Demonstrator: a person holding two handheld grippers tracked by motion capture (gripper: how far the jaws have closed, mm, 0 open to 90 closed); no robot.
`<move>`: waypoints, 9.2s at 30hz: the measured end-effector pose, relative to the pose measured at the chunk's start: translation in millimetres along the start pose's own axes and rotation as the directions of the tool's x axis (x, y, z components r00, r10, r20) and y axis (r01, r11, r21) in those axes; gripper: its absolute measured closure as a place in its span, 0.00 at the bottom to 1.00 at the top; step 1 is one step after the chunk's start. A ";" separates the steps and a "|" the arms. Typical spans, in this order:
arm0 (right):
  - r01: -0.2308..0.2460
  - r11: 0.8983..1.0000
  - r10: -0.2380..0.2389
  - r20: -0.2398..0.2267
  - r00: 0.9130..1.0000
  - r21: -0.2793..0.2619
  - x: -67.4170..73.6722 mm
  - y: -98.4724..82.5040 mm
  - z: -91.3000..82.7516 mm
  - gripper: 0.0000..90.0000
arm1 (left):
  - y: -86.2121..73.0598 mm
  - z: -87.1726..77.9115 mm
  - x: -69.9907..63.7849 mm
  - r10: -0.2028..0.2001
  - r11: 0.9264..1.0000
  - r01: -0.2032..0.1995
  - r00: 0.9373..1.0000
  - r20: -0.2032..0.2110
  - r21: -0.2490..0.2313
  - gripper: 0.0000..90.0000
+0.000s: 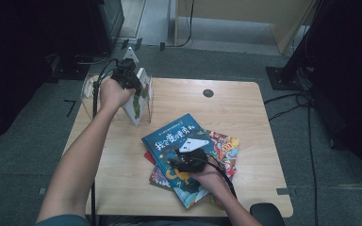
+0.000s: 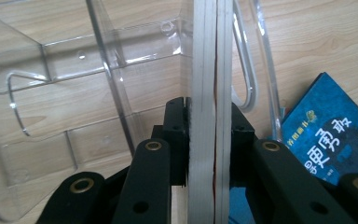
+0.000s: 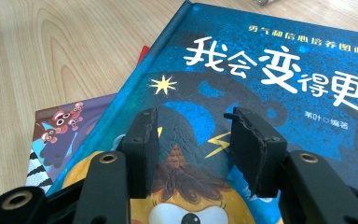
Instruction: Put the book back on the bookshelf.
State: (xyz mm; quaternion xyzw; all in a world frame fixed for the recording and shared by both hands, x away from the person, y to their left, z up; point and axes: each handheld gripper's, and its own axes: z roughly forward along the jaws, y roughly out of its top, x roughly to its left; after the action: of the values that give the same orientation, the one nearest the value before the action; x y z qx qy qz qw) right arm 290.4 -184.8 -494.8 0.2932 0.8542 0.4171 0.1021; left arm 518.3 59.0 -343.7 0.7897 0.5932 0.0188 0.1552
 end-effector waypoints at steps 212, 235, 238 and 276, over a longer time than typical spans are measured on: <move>-0.349 0.935 0.355 0.234 0.905 -0.069 -100.0 -86.8 -105.9 1.00 | -193.1 98.6 -8.6 0.219 0.969 -0.159 0.910 0.353 -0.191 0.47; -0.324 0.944 0.331 0.211 0.920 -0.066 -74.1 -95.8 -112.2 1.00 | -184.9 107.4 -9.9 0.169 0.985 -0.136 0.884 0.436 -0.105 0.41; -0.327 0.943 0.333 0.211 0.919 -0.067 -73.6 -96.0 -112.3 1.00 | -183.8 106.7 -10.7 0.167 0.986 -0.139 0.886 0.432 -0.097 0.41; -0.322 0.944 0.328 0.103 0.939 -0.072 -75.3 -91.7 -100.9 1.00 | -147.2 -14.0 -37.8 0.266 0.964 -0.239 0.873 0.409 -0.118 0.64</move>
State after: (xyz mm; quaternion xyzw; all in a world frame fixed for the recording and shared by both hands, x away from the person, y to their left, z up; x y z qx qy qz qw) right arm 270.8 -338.8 -507.3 0.4508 0.7753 0.4335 0.0881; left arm 367.0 63.0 -363.9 0.8405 0.4365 -0.1129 0.3005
